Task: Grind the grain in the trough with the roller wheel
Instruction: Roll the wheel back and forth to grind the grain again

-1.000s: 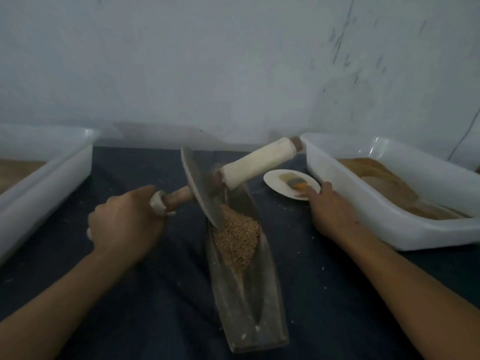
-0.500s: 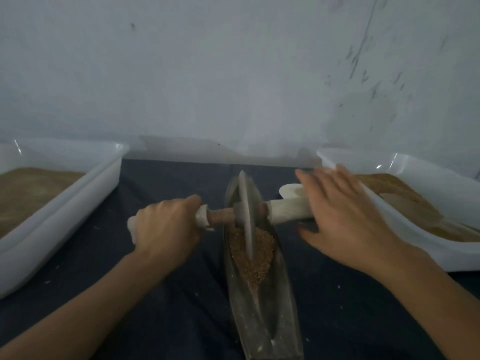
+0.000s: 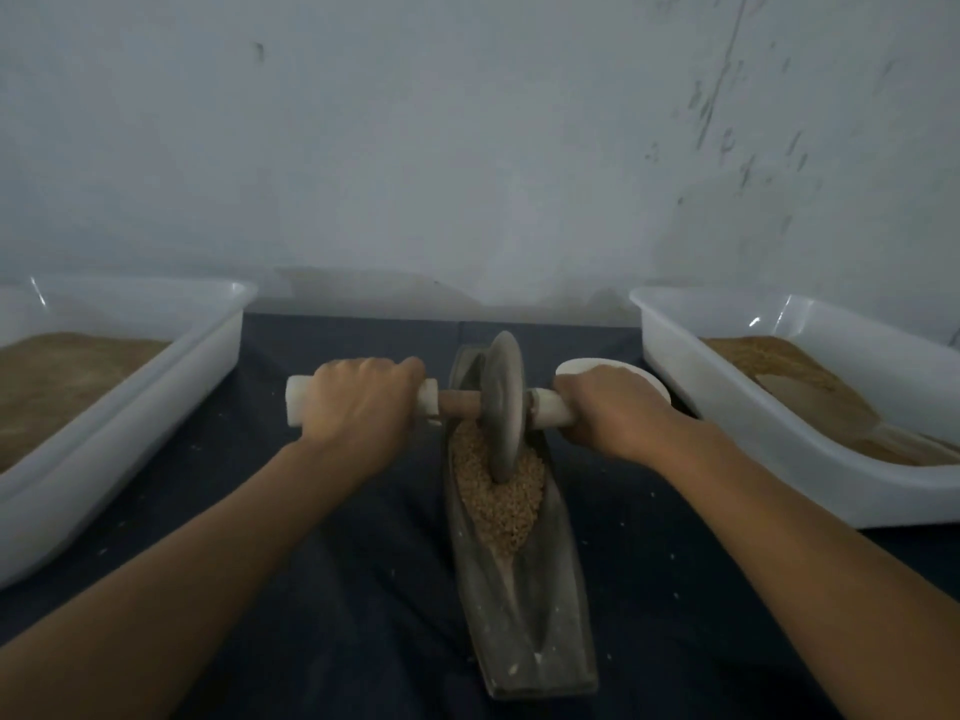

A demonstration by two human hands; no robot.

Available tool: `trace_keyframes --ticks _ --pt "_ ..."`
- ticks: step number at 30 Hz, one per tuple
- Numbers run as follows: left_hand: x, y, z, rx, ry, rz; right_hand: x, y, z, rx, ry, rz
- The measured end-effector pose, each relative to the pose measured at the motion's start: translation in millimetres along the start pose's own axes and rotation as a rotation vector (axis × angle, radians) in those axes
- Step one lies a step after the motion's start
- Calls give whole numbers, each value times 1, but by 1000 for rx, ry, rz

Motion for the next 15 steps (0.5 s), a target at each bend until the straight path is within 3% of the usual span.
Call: trace_keyframes --ticks 7,15 --pt "6 -12 27 132 40 -16 18 -6 28 -20 -71 43" --pt "7 -22 46 83 89 -95 34 -24 64 39 -88 32"
Point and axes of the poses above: each hand's wrist, its own z-axis away from the middle knuckle, its own y-axis out of the palm, x = y × z, the point moved 1 cm from there along -z, towards the middle knuckle, and after that the axes turned 8 degrees about -y, right-handed, at the moved point
